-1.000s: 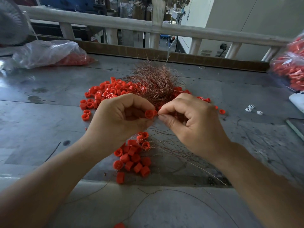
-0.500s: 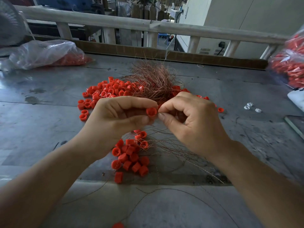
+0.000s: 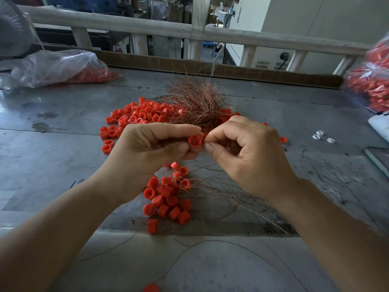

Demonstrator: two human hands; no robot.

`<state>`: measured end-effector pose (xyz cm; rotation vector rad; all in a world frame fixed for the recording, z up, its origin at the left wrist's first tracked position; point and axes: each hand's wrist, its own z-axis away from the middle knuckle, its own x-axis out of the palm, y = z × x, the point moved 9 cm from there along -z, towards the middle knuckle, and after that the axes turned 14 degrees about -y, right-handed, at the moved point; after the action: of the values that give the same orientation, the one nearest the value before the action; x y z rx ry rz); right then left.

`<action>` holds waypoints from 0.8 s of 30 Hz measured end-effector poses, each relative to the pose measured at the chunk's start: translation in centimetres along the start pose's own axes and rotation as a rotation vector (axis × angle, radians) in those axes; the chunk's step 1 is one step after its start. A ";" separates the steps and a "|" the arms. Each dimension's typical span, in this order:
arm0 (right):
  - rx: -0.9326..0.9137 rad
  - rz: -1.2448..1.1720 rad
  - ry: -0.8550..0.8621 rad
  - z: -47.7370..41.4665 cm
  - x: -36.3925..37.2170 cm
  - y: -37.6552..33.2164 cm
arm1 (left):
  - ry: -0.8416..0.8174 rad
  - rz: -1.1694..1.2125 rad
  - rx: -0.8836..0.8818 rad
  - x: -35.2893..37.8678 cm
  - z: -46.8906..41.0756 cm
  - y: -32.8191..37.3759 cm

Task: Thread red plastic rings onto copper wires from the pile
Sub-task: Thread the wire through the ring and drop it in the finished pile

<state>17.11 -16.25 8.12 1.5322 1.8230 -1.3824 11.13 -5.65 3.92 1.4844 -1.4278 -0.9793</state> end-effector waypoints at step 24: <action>0.136 -0.528 -0.208 -0.1 2.7 1.6 | -0.098 0.329 -0.116 1.5 0.1 -1.2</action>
<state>17.68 -14.90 5.34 0.9433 2.1199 -1.8516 11.49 -7.12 2.80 1.0865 -1.5953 -0.9201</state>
